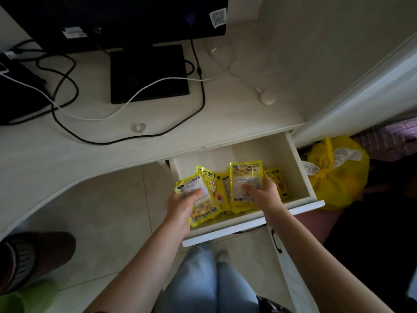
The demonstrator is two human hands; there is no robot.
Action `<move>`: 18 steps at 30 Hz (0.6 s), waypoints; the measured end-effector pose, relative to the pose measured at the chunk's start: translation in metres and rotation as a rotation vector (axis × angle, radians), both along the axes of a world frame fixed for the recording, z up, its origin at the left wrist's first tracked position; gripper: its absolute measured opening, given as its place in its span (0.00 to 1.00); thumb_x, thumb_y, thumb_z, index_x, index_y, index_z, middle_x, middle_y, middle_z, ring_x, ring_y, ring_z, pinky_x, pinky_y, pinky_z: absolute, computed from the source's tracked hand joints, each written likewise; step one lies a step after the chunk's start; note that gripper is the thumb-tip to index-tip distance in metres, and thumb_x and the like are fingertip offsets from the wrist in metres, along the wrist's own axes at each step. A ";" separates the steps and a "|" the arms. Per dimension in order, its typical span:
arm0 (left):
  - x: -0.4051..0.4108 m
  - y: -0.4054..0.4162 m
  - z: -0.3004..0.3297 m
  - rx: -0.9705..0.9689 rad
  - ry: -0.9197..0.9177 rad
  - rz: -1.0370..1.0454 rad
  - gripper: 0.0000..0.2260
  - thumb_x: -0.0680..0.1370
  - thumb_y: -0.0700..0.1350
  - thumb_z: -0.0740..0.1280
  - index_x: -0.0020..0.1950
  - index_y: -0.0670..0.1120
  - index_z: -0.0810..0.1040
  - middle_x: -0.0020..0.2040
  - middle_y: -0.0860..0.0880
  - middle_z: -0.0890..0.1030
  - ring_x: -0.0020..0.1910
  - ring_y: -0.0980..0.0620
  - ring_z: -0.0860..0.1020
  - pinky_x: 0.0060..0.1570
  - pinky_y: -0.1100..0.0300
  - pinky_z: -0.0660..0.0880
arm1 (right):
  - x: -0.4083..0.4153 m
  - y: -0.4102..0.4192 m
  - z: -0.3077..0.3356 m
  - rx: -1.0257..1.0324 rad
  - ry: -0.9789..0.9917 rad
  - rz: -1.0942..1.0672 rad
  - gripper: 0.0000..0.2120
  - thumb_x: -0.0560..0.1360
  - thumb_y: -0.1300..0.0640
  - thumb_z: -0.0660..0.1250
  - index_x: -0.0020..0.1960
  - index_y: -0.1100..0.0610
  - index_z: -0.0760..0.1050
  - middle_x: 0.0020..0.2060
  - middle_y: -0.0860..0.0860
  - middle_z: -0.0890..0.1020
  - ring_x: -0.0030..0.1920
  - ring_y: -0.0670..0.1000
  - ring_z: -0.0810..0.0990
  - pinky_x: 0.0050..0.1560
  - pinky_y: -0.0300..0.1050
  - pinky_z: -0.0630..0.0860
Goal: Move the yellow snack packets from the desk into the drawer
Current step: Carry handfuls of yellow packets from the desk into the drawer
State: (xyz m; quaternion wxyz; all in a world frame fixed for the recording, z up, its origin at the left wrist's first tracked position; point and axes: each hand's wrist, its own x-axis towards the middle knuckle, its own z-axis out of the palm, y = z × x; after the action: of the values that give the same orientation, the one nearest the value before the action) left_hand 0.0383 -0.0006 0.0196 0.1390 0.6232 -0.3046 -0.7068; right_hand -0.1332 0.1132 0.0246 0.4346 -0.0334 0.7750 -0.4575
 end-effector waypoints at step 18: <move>-0.073 -0.042 -0.105 0.084 -0.199 0.241 0.25 0.58 0.40 0.81 0.53 0.45 0.80 0.49 0.42 0.85 0.46 0.39 0.83 0.47 0.35 0.79 | -0.070 -0.094 -0.101 0.238 0.001 0.266 0.15 0.72 0.63 0.69 0.58 0.62 0.75 0.47 0.57 0.81 0.41 0.53 0.79 0.36 0.39 0.74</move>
State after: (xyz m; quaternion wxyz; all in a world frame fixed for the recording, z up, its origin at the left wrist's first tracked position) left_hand -0.0345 -0.0426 -0.0851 0.1657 0.7275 -0.2100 -0.6319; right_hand -0.2034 0.0189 -0.0766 0.4920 -0.0841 0.8126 -0.3008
